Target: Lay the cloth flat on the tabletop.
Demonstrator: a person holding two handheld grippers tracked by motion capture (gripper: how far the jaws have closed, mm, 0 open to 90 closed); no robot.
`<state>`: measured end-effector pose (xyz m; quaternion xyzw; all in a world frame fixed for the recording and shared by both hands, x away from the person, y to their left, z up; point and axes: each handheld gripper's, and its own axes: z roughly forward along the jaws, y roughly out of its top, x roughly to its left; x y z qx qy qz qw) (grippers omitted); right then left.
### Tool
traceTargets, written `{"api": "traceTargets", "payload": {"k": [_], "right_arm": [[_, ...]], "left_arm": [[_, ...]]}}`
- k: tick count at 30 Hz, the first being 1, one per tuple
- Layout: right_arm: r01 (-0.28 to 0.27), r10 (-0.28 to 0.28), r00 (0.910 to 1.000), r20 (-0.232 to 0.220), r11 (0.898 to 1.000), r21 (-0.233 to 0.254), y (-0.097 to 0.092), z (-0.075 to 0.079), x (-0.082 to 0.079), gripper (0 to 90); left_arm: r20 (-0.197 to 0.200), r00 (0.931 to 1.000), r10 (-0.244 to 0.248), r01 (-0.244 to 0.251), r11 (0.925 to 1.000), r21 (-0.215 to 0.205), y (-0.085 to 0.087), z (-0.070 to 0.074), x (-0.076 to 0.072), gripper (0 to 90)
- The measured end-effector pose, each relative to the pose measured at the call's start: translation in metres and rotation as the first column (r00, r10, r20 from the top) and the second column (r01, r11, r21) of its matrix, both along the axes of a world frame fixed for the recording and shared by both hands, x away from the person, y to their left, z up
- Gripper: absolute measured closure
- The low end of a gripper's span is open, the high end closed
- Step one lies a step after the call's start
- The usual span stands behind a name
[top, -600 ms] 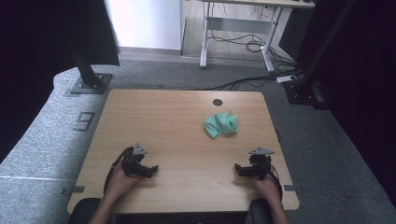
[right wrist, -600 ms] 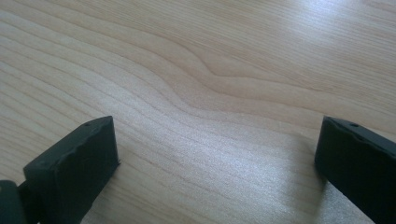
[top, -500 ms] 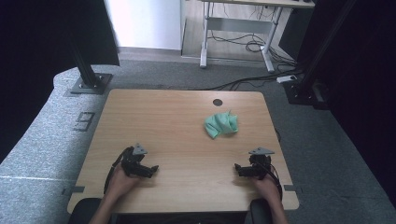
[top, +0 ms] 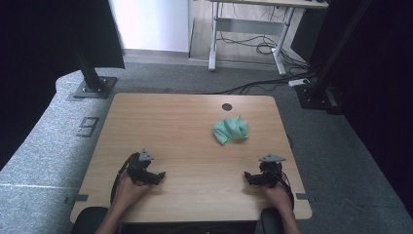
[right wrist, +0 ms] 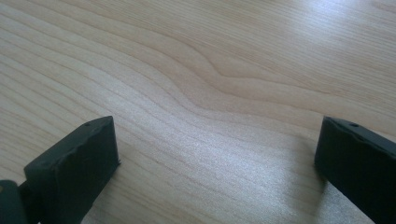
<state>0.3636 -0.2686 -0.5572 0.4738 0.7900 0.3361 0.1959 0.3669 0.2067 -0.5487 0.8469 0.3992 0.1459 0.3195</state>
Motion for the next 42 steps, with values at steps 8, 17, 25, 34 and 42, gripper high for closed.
{"api": "traceTargets", "payload": {"k": [8, 17, 25, 34, 42], "right_arm": [[-0.036, 0.036, 0.9992, -0.017, 0.999, -0.009, 0.0, 0.002, 0.002, 2.6], [-0.044, 0.045, 0.9984, -0.033, 0.998, 0.039, 0.0, 0.008, 0.015, 13.9], [-0.07, 0.071, 0.9972, -0.021, 0.995, 0.069, 0.002, 0.021, 0.029, 20.1], [-0.083, 0.084, 0.9965, -0.004, 0.995, 0.062, 0.007, 0.034, 0.051, 33.8], [-0.09, 0.089, 0.9959, 0.014, 0.994, 0.061, 0.015, 0.041, 0.071, 36.6]], "left_arm": [[0.001, 1.0, 0.0, 0.0, 1.0, 0.001, -0.001, 0.0, 0.001, 0.0], [0.0, 1.0, 0.006, -0.006, 1.0, 0.0, -0.002, 0.0, 0.002, 0.0], [0.001, 1.0, 0.008, -0.008, 1.0, 0.0, -0.002, 0.0, 0.002, 0.0], [0.001, 1.0, 0.008, -0.008, 1.0, 0.0, -0.002, 0.0, 0.002, 0.0], [0.001, 1.0, 0.009, -0.009, 1.0, -0.001, -0.002, 0.0, 0.002, 0.0]]}}
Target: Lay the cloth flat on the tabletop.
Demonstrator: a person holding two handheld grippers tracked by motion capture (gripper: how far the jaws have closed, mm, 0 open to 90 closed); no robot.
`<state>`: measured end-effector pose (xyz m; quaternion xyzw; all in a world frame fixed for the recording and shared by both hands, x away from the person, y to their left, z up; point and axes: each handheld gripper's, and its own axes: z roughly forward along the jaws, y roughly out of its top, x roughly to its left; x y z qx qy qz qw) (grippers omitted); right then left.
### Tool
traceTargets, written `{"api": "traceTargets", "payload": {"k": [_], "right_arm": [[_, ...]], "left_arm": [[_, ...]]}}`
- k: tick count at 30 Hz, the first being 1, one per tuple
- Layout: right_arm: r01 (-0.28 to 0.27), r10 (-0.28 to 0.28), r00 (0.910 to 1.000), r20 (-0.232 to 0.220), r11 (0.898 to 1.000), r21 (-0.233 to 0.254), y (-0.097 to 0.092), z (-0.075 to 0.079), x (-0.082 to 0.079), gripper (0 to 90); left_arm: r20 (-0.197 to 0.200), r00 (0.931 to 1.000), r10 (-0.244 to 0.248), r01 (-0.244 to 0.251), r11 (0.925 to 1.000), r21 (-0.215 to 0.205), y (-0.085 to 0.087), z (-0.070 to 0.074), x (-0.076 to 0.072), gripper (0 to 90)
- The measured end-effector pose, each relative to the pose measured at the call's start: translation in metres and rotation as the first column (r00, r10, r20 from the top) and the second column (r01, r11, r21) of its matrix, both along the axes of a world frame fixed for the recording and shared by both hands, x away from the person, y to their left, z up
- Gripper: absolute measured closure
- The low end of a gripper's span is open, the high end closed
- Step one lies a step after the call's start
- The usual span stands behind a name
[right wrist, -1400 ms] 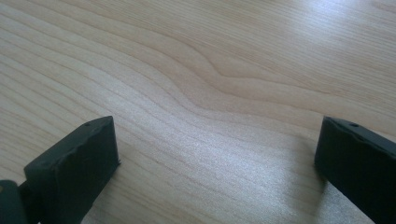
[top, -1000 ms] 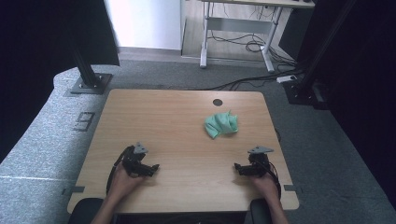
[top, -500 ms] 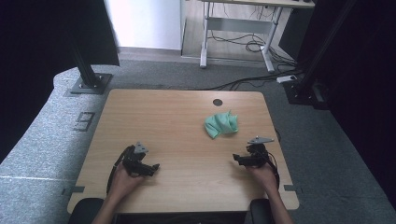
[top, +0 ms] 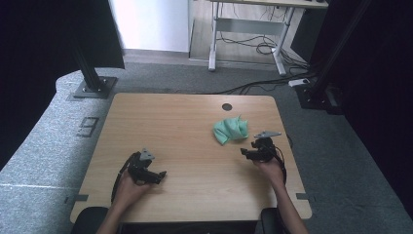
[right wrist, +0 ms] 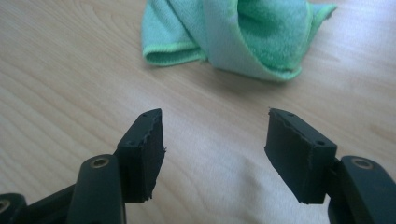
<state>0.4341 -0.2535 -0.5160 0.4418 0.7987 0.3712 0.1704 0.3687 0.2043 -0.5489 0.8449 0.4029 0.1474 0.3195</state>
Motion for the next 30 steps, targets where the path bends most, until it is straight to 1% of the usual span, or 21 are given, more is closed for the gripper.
{"api": "traceTargets", "payload": {"k": [5, 9, 14, 16, 24, 30], "right_arm": [[0.003, -0.003, 1.0, -0.002, 1.0, 0.001, 0.002, 0.001, 0.009, 39.4], [0.003, -0.003, 1.0, -0.005, 1.0, 0.009, 0.002, 0.003, 0.014, 42.4], [-0.001, 0.001, 1.0, -0.004, 1.0, 0.005, 0.004, 0.005, 0.019, 45.6], [-0.001, 0.001, 1.0, -0.01, 1.0, 0.006, 0.005, 0.005, 0.021, 47.6], [-0.01, 0.01, 0.9999, -0.003, 1.0, -0.022, 0.012, 0.006, 0.029, 53.5], [-0.015, 0.015, 0.9999, 0.005, 0.999, -0.035, 0.018, 0.009, 0.037, 55.7]], "left_arm": [[0.0, 1.0, 0.0, 0.0, 1.0, 0.0, 0.0, 0.0, 0.0, 0.0], [0.001, 1.0, 0.001, -0.001, 1.0, -0.002, 0.0, 0.0, 0.0, 0.0], [0.0, 1.0, 0.001, -0.001, 1.0, -0.002, 0.0, 0.0, 0.0, 0.0], [0.0, 1.0, 0.001, -0.001, 1.0, -0.002, 0.0, 0.0, 0.0, 0.0], [0.0, 1.0, 0.0, 0.0, 1.0, 0.0, 0.0, 0.0, 0.0, 0.0], [0.0, 1.0, 0.0, 0.0, 1.0, 0.0, 0.0, 0.0, 0.0, 0.0]]}}
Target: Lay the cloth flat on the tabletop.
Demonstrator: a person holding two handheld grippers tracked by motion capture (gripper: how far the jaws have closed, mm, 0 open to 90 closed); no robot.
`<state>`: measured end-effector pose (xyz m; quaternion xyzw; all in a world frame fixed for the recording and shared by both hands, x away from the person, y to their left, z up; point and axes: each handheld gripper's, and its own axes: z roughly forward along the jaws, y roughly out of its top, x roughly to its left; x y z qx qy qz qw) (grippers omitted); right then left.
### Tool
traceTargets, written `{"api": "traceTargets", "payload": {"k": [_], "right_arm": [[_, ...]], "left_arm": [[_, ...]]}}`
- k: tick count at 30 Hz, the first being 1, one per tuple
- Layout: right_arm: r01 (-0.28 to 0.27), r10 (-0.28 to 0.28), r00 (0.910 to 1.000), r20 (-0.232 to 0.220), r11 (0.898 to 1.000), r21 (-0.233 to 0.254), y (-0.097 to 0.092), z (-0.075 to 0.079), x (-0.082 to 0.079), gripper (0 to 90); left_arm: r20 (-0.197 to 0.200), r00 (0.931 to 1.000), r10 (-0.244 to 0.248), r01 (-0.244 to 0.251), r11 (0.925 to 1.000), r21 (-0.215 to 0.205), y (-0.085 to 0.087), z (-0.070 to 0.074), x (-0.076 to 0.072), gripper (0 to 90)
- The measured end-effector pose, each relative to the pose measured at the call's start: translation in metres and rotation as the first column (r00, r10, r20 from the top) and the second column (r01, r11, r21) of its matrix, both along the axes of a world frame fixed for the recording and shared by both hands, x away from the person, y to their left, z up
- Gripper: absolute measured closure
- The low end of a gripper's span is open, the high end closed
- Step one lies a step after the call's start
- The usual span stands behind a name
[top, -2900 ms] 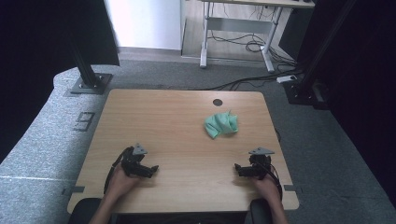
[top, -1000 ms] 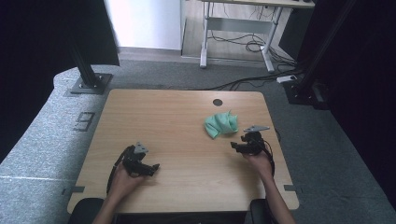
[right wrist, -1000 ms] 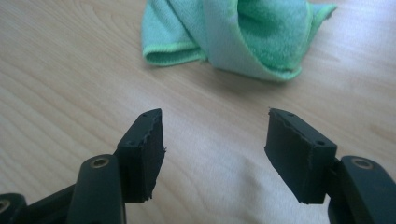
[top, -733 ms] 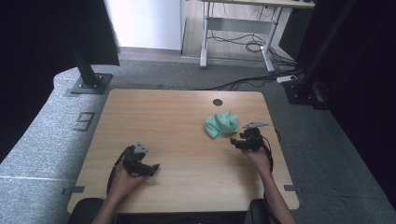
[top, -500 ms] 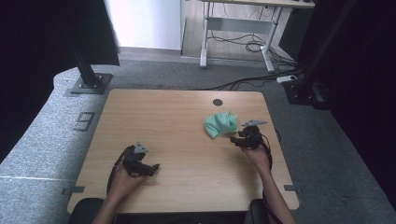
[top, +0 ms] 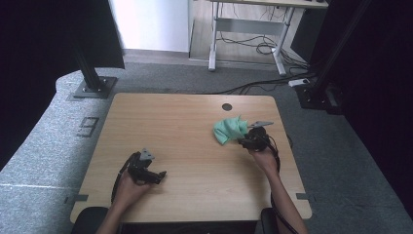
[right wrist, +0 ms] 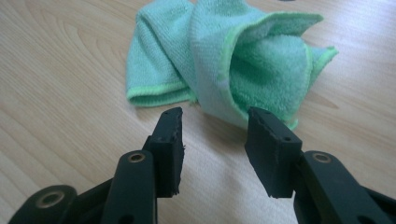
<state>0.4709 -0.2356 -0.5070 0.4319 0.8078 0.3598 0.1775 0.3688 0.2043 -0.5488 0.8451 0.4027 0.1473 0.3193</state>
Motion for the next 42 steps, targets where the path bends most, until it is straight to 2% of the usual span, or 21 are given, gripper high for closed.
{"api": "traceTargets", "payload": {"k": [7, 13, 22, 30, 35, 42], "right_arm": [[-0.01, 0.01, 0.9999, 0.003, 1.0, 0.011, 0.006, 0.002, 0.009, 56.6], [-0.017, 0.017, 0.9998, -0.005, 1.0, 0.013, 0.009, 0.001, 0.015, 61.7], [-0.047, 0.047, 0.9986, -0.025, 0.999, -0.003, 0.012, -0.003, 0.018, 82.9], [-0.088, 0.089, 0.9951, -0.042, 0.996, 0.032, 0.022, -0.005, 0.009, 86.0], [-0.125, 0.127, 0.991, -0.042, 0.991, 0.044, 0.037, -0.008, 0.0, 86.2], [-0.192, 0.193, 0.9802, -0.043, 0.981, 0.042, 0.063, -0.012, -0.011, 86.7]], "left_arm": [[0.0, 1.0, 0.0, 0.0, 1.0, 0.0, 0.0, 0.0, 0.0, 0.0], [0.0, 1.0, 0.0, 0.0, 1.0, 0.0, 0.0, 0.0, 0.0, 0.0], [0.0, 1.0, 0.0, 0.0, 1.0, 0.0, 0.0, 0.0, 0.0, 0.0], [0.0, 1.0, 0.0, 0.0, 1.0, 0.0, 0.0, 0.0, 0.0, 0.0], [0.0, 1.0, 0.001, -0.001, 1.0, 0.0, 0.0, 0.0, 0.0, 0.0], [0.0, 1.0, 0.001, -0.001, 1.0, -0.001, 0.0, 0.0, 0.0, 0.0]]}}
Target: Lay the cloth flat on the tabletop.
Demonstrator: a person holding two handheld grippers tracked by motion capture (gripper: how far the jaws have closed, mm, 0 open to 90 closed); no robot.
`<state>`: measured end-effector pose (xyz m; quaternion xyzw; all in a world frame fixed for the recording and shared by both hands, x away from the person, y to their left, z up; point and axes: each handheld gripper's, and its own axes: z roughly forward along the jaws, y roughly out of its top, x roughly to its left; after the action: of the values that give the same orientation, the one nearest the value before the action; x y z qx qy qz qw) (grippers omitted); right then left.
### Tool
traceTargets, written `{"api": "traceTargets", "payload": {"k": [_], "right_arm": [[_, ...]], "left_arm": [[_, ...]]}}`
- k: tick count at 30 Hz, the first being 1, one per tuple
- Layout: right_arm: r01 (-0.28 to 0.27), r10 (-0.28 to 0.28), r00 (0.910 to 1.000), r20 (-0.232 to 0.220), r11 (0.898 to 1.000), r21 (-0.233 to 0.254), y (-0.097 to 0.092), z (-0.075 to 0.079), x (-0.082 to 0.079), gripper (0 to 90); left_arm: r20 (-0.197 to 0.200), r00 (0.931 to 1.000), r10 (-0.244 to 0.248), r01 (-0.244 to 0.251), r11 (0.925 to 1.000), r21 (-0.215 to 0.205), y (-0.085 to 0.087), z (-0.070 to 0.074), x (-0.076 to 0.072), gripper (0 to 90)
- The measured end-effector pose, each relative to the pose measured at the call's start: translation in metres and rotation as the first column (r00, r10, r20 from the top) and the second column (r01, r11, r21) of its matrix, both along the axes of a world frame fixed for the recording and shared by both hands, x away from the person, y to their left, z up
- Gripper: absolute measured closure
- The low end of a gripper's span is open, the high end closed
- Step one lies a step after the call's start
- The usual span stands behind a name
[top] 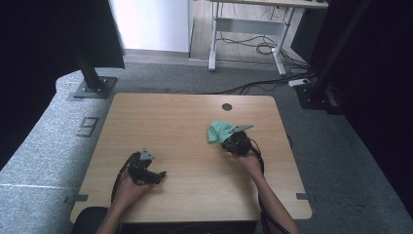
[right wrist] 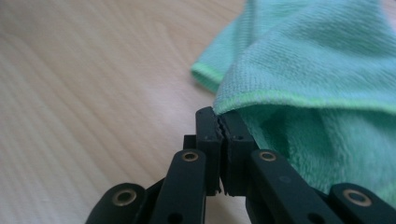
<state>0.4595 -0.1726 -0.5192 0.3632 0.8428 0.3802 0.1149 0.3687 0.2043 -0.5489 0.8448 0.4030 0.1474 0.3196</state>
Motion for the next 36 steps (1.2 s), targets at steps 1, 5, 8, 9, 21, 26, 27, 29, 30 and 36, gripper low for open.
{"api": "traceTargets", "payload": {"k": [1, 5, 8, 9, 21, 26, 27, 29, 30, 36], "right_arm": [[-0.01, 0.01, 0.9999, -0.002, 1.0, 0.001, 0.004, 0.0, -0.002, 86.7], [-0.044, 0.044, 0.999, -0.009, 0.999, 0.01, 0.018, 0.0, -0.008, 86.7], [-0.071, 0.071, 0.9974, -0.012, 0.997, 0.016, 0.029, -0.001, -0.013, 86.7], [-0.08, 0.08, 0.9967, -0.014, 0.997, 0.019, 0.033, -0.001, -0.015, 86.7], [-0.188, 0.188, 0.9817, -0.03, 0.982, 0.017, 0.076, -0.006, -0.035, 86.7], [-0.225, 0.226, 0.9735, -0.034, 0.974, 0.025, 0.092, -0.006, -0.043, 86.7], [-0.232, 0.233, 0.9719, -0.035, 0.972, 0.028, 0.095, -0.006, -0.045, 86.7], [-0.247, 0.248, 0.9678, -0.04, 0.968, 0.034, 0.101, -0.006, -0.048, 86.7], [-0.256, 0.257, 0.9655, -0.04, 0.966, 0.035, 0.104, -0.006, -0.049, 86.7], [-0.305, 0.306, 0.9508, -0.047, 0.952, 0.037, 0.123, -0.008, -0.06, 86.7]], "left_arm": [[0.0, 1.0, 0.0, 0.0, 1.0, 0.0, 0.0, 0.0, 0.0, 0.0], [0.0, 1.0, 0.0, 0.0, 1.0, 0.0, 0.0, 0.0, 0.0, 0.0], [0.0, 1.0, 0.0, 0.0, 1.0, 0.001, 0.0, 0.0, 0.0, 0.0], [0.0, 1.0, 0.0, 0.0, 1.0, 0.001, 0.0, 0.0, 0.0, 0.0], [0.0, 1.0, -0.002, 0.002, 1.0, 0.002, 0.0, 0.0, 0.0, 0.0], [-0.001, 1.0, -0.002, 0.002, 1.0, 0.002, 0.0, 0.0, 0.0, 0.0], [0.0, 1.0, -0.001, 0.001, 1.0, 0.002, 0.0, 0.0, 0.0, 0.0], [0.0, 1.0, -0.001, 0.001, 1.0, 0.002, 0.0, 0.0, 0.0, 0.0], [0.0, 1.0, -0.001, 0.001, 1.0, 0.002, 0.0, 0.0, 0.0, 0.0], [-0.001, 1.0, -0.002, 0.002, 1.0, 0.002, 0.0, 0.0, 0.0, 0.0]]}}
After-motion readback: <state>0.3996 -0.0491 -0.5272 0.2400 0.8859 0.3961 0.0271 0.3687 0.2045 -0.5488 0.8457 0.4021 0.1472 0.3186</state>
